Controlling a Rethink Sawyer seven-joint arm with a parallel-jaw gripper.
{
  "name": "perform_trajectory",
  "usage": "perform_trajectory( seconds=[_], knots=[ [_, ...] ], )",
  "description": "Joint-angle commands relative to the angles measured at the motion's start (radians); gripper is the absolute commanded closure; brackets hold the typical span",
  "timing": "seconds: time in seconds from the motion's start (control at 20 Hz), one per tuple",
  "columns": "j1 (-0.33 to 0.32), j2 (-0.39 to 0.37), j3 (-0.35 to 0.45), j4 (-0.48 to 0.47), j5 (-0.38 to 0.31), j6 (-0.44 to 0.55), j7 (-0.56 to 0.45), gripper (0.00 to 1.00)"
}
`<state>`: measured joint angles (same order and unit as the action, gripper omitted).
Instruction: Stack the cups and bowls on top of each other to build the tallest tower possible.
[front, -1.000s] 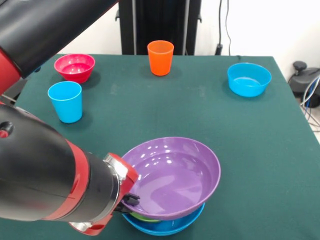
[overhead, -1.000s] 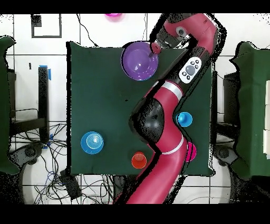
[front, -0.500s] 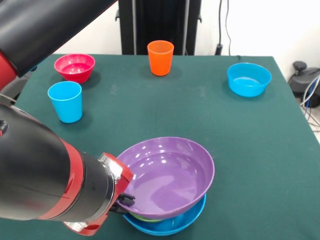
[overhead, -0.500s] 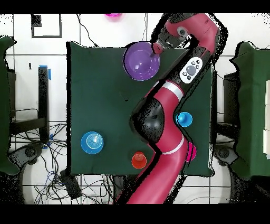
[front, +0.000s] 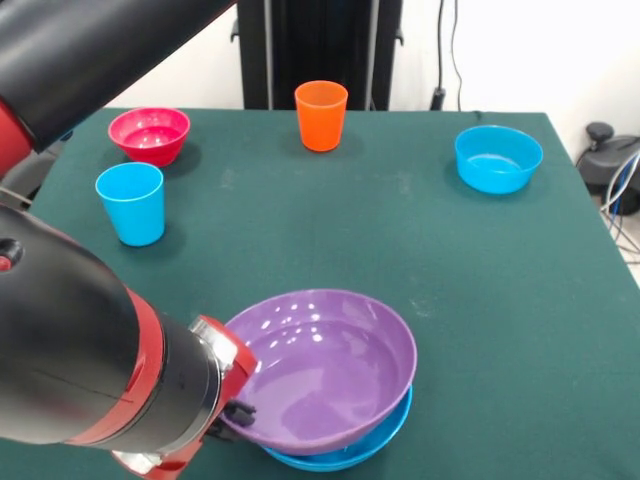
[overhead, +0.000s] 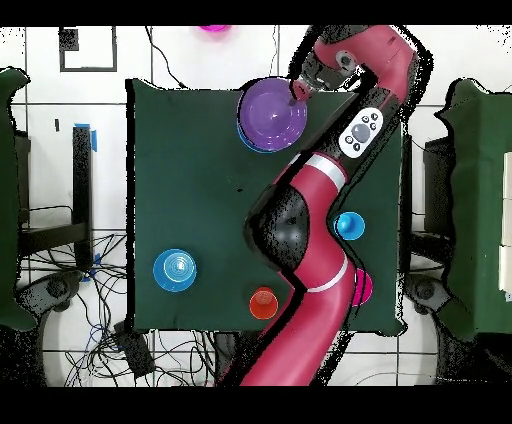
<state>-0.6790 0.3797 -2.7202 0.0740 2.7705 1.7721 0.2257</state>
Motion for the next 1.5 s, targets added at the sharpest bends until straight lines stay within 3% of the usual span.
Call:
perform_trajectory(
  seconds=[0.05,0.4,1.15,1.25,1.3,1.5],
  knots=[
    [0.037,-0.032,-0.099,-0.055,-0.014,-0.122,-0.110,1.00],
    [0.044,-0.037,-0.119,-0.043,-0.032,-0.158,-0.065,1.00],
    [0.046,-0.036,-0.126,-0.039,-0.037,-0.130,-0.049,1.00],
    [0.046,-0.037,-0.132,-0.037,-0.039,-0.118,0.002,1.00],
    [0.045,-0.036,-0.128,-0.039,-0.036,-0.120,0.011,0.00],
    [0.044,-0.036,-0.125,-0.042,-0.030,-0.093,0.000,0.00]
  ],
)
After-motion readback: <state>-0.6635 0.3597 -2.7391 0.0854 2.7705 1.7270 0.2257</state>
